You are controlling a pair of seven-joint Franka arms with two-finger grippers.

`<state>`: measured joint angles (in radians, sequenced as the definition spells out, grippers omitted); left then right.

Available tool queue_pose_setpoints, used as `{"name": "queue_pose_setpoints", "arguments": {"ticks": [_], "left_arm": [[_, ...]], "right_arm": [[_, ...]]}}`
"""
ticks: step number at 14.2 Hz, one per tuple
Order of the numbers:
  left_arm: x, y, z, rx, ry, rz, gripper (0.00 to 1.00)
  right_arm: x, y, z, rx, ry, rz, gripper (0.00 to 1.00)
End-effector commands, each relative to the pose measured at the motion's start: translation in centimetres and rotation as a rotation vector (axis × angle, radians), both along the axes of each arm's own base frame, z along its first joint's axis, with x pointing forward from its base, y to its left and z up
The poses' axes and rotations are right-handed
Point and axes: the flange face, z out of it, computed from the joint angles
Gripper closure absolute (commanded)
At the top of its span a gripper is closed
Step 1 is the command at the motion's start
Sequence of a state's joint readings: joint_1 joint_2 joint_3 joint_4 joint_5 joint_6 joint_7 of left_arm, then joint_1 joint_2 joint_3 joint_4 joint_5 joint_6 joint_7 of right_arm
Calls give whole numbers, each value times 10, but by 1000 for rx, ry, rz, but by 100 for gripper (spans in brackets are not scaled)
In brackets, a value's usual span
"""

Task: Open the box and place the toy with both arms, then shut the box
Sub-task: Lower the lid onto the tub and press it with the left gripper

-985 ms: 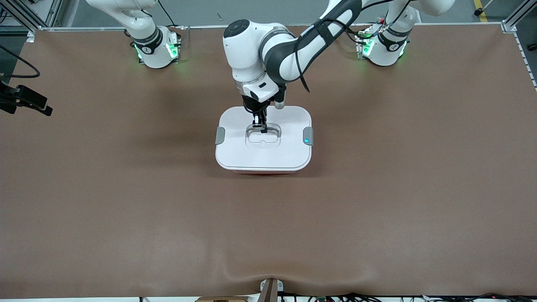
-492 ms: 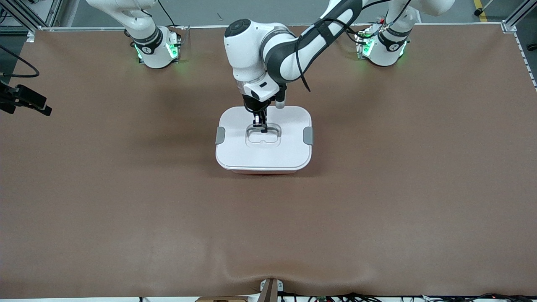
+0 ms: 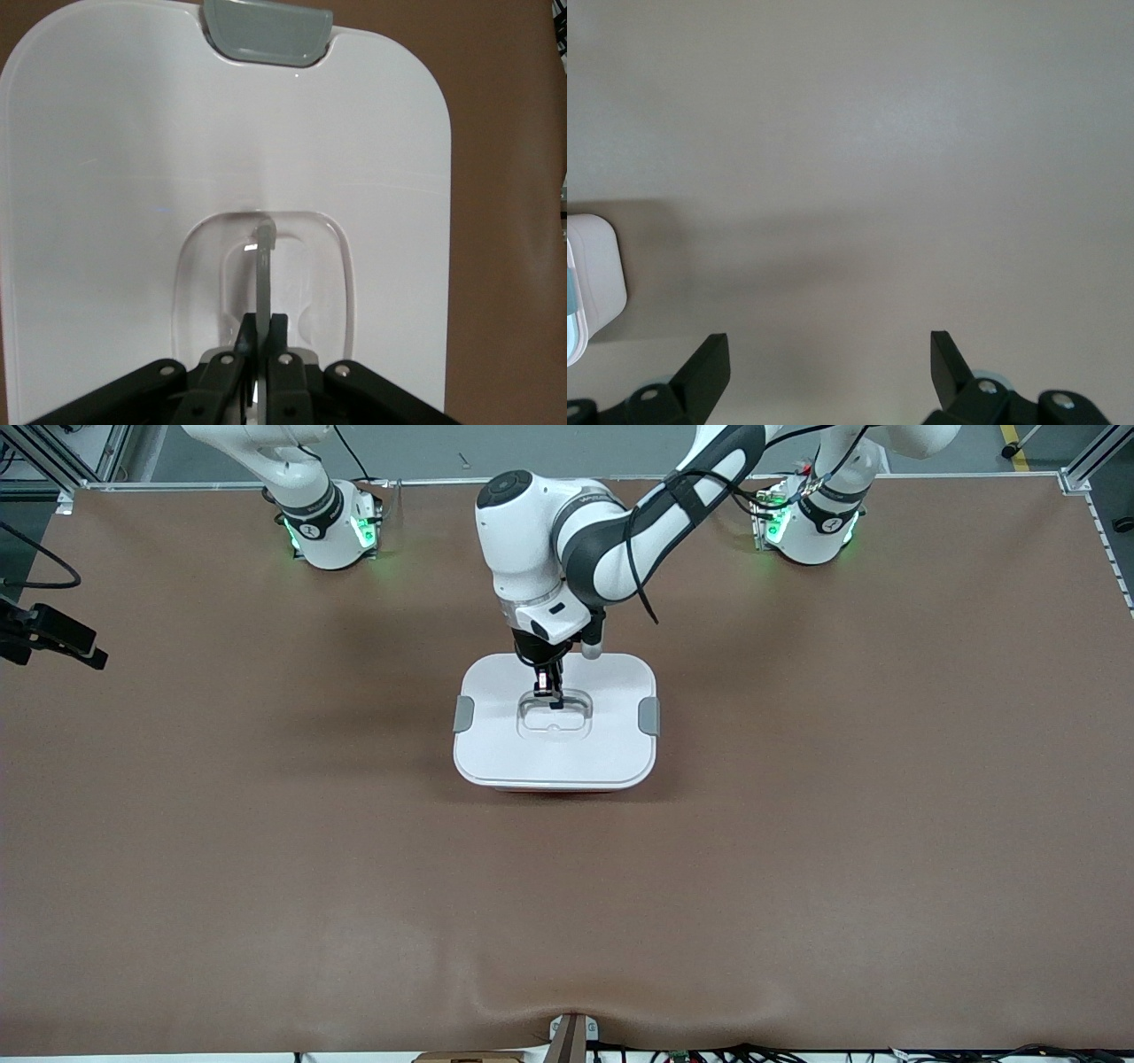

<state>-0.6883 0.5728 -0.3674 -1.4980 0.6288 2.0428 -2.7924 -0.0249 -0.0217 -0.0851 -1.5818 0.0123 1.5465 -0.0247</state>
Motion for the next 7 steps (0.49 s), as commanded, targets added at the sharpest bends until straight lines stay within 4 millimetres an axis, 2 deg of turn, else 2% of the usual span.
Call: {"name": "queue_pose_setpoints", "arguments": {"ticks": [1, 7], "left_arm": [[-8, -2, -7, -59, -57, 165, 100], [-9, 1, -5, -58, -63, 177, 100]], "right_arm": [[-1, -4, 6, -2, 1, -19, 0], [-2, -4, 6, -2, -1, -7, 0]]}}
